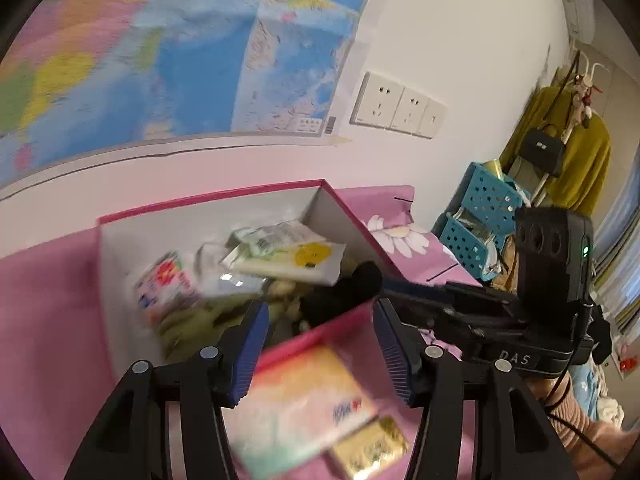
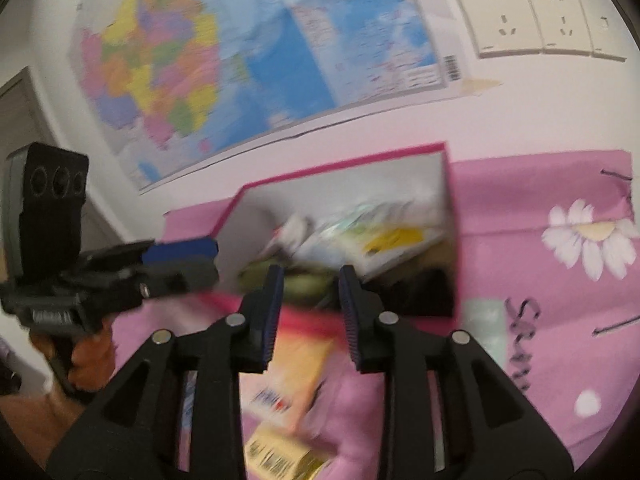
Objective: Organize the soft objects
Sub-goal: 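Withdraw the open right tool up from the pink box, then grasp the blue gingham scrunchie on the bedspread with the right tool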
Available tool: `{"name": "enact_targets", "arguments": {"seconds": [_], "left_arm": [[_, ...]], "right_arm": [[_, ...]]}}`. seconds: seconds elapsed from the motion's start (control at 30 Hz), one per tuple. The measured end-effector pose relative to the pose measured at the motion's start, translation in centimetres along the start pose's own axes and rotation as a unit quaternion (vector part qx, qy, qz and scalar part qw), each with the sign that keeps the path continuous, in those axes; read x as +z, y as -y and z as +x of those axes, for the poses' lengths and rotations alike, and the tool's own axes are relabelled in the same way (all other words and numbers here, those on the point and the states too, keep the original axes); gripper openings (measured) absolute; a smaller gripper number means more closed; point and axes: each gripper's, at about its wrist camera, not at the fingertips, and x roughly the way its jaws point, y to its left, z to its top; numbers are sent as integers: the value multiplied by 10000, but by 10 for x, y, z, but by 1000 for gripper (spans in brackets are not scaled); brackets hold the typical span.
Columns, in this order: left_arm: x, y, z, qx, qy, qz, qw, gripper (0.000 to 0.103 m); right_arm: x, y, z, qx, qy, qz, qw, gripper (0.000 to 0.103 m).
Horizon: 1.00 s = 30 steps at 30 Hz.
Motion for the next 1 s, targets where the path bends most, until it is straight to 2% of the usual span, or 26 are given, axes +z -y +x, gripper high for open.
{"name": "enact_targets", "arguments": {"seconds": [0.13, 0.2, 0.4, 0.53, 0.77, 1.0], "left_arm": [[-27, -14, -30, 26, 198, -204, 9996, 57], [-46, -25, -42, 196, 248, -336, 9989, 58], [-99, -52, -51, 431, -60, -784, 9960, 58], [-129, -66, -45, 578, -379, -1009, 9925, 58], [-167, -85, -36, 549, -821, -1369, 9856, 58], [-185, -80, -31, 318, -1016, -1199, 9871, 58]], "right_arm": [[-30, -25, -1, 457, -315, -131, 9984, 32], [-43, -37, 1, 620, -476, -216, 9967, 32], [-80, -76, 21, 1036, -1038, -500, 9879, 33], [-95, -90, 44, 1085, -1359, -540, 9833, 40], [-105, -104, 79, 977, -1693, -539, 9792, 41], [-107, -105, 93, 792, -1743, -507, 9802, 41]]}}
